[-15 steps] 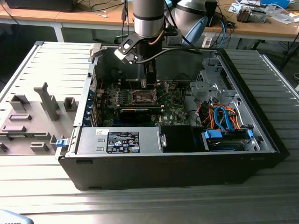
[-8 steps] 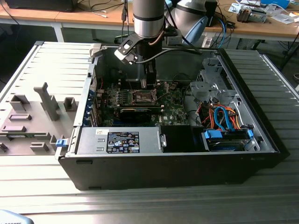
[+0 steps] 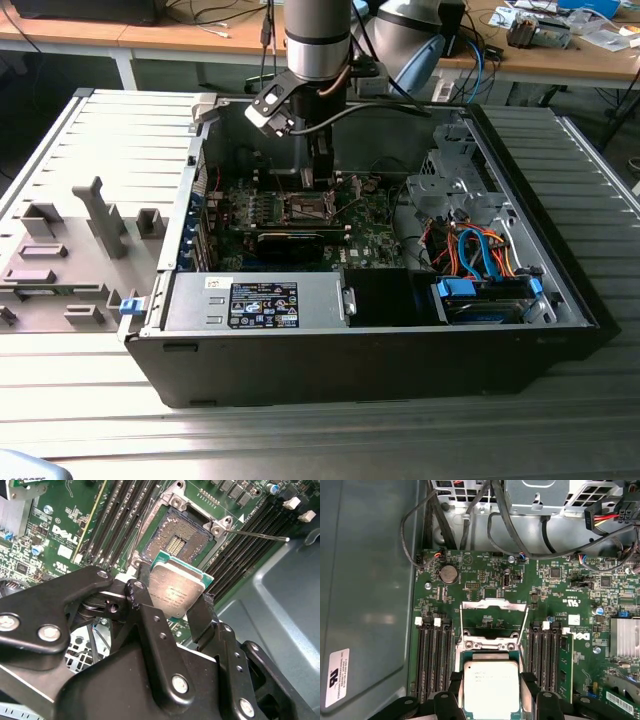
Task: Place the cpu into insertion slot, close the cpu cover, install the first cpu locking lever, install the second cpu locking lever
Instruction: 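Place the cpu into insertion slot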
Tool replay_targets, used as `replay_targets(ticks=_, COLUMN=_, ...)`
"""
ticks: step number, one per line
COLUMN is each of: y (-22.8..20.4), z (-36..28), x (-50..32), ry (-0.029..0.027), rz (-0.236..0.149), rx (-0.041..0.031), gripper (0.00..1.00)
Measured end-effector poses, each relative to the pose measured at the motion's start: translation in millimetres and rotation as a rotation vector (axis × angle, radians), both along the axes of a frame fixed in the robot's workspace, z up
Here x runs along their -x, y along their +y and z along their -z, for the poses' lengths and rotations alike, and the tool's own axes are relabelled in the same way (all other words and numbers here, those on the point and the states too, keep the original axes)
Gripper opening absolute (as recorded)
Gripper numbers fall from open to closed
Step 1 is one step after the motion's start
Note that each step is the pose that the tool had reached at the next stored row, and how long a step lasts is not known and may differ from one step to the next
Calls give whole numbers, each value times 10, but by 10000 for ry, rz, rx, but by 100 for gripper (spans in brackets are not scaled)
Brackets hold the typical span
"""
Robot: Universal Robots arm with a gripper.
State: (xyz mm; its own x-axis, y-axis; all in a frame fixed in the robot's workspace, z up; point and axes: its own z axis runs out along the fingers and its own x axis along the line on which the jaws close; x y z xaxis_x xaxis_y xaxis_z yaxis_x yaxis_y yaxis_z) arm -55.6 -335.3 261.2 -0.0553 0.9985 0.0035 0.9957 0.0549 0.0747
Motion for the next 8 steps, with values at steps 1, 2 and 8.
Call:
replay_targets(ticks=1, y=4, z=2, x=0, ry=0, rz=0, rx=0, gripper=54)
replay_targets(ticks=2, y=7, z=4, x=0, ry=0, rz=0, rx=1, gripper=54)
replay_targets(ticks=8, y=33, z=15, x=0, ry=0, rz=-1, rx=1, gripper=54)
